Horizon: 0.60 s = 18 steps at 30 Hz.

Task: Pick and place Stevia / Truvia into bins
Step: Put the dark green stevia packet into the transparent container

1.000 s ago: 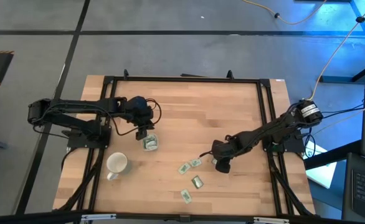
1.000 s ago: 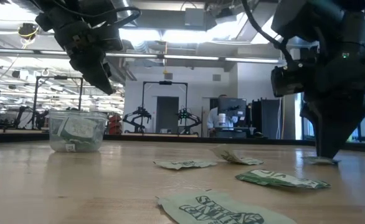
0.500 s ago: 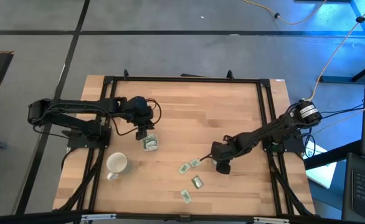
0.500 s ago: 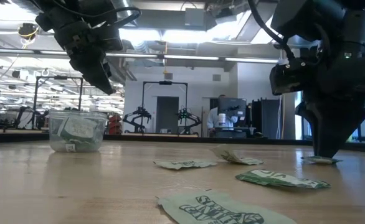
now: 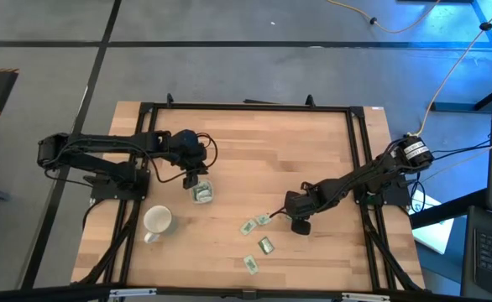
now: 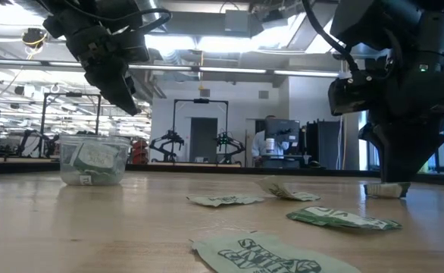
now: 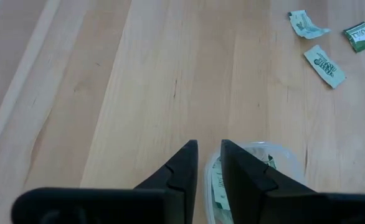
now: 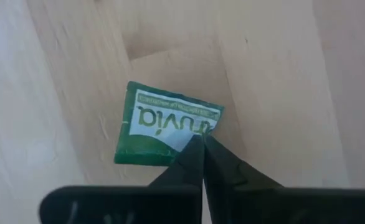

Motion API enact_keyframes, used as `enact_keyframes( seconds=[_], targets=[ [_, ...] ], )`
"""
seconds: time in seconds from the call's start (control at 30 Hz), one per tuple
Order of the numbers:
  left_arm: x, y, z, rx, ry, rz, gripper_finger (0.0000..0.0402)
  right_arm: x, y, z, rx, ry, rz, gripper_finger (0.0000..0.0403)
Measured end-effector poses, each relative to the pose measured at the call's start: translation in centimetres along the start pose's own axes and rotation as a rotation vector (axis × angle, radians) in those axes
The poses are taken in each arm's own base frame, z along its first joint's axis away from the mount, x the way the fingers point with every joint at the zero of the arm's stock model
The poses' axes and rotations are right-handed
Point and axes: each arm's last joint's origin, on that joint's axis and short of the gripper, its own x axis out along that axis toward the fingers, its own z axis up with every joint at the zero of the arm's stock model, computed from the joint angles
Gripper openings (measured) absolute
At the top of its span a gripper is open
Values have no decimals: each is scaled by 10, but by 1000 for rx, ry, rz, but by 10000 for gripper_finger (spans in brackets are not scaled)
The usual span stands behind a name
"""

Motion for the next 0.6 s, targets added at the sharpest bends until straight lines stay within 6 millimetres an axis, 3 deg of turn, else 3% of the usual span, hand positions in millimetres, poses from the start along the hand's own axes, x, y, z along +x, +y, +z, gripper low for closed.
enact_keyframes(
  seconds=[0.17,0.33,0.6],
  targets=[
    [0,0,0,0,0,0,63,-7,2,5,8,-14,-16,3],
    [0,0,1,40,-11,-2,64,-25,9,23,-41,-117,-46,1],
    [0,-6,11,290,-117,-19,67,-56,26,56,-138,-285,-20,0]
  ],
)
